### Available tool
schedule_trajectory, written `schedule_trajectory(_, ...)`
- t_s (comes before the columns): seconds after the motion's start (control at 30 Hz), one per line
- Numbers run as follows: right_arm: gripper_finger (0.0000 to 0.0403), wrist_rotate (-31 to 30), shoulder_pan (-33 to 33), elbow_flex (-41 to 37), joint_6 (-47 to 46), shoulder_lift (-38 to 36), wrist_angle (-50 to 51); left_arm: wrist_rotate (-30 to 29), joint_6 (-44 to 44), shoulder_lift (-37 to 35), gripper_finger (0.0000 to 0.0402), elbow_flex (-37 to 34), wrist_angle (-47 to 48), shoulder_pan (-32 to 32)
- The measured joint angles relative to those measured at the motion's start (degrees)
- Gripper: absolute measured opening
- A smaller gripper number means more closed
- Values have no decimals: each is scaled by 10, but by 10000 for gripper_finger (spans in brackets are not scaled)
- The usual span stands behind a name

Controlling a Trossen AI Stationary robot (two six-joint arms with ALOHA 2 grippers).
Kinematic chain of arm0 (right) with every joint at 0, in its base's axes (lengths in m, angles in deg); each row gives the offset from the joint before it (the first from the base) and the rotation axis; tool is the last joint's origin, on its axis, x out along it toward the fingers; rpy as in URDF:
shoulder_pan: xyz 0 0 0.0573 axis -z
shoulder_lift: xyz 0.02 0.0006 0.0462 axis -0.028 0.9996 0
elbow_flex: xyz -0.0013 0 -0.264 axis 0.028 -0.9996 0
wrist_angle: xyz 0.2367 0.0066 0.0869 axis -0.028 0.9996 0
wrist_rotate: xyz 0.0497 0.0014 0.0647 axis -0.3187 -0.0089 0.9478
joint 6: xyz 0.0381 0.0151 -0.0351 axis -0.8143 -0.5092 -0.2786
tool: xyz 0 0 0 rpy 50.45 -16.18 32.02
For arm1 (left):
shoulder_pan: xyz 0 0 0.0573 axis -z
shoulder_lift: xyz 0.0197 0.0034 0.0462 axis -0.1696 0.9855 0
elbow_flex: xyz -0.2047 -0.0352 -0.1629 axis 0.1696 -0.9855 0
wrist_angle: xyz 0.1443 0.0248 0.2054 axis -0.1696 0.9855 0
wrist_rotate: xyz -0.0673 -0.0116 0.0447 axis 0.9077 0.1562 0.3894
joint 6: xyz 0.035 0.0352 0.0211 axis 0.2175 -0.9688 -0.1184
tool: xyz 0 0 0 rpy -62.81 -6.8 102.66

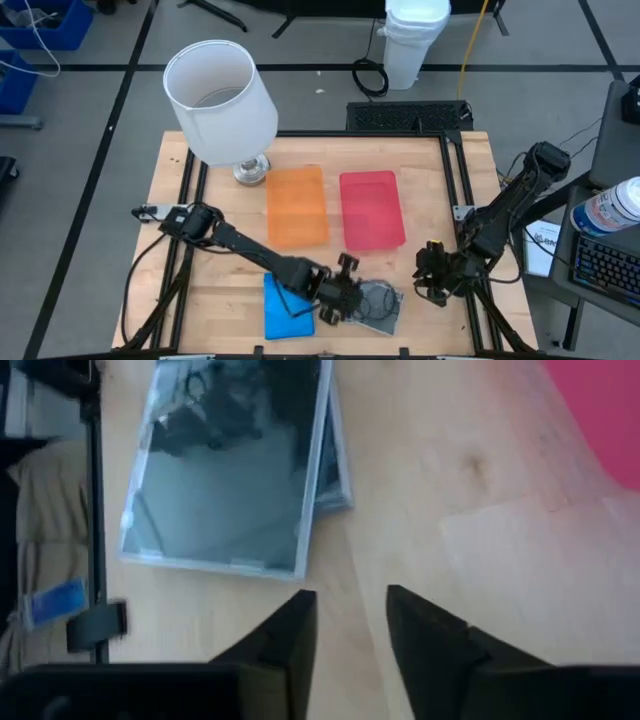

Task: Pick & place jewel cases by type
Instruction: Put the black CD case into the pink bin

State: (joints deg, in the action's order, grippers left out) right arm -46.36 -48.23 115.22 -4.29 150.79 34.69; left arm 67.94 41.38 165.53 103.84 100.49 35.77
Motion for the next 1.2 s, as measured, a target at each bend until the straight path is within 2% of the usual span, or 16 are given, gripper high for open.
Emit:
schedule_trajectory(0.07,137,11,14,-8,6,0,-16,26,1,6,25,0,-23,14)
schedule_trajectory(0.17,152,16,31,-27,18,-1,-44,20,4,15,9,0,-58,31)
schedule_trajectory(0.33,167,66,54,-62,17,-1,-107,15,21,24,7,1,-117,35)
schedule_trajectory(0.43,172,84,61,-82,17,-3,-135,23,25,41,4,0,-119,29)
schedule_trajectory(0.93,174,103,64,-156,2,-15,-294,46,55,85,4,1,-125,1)
schedule_trajectory(1.2,173,110,64,-158,-49,-11,-313,43,58,84,11,0,-128,-7)
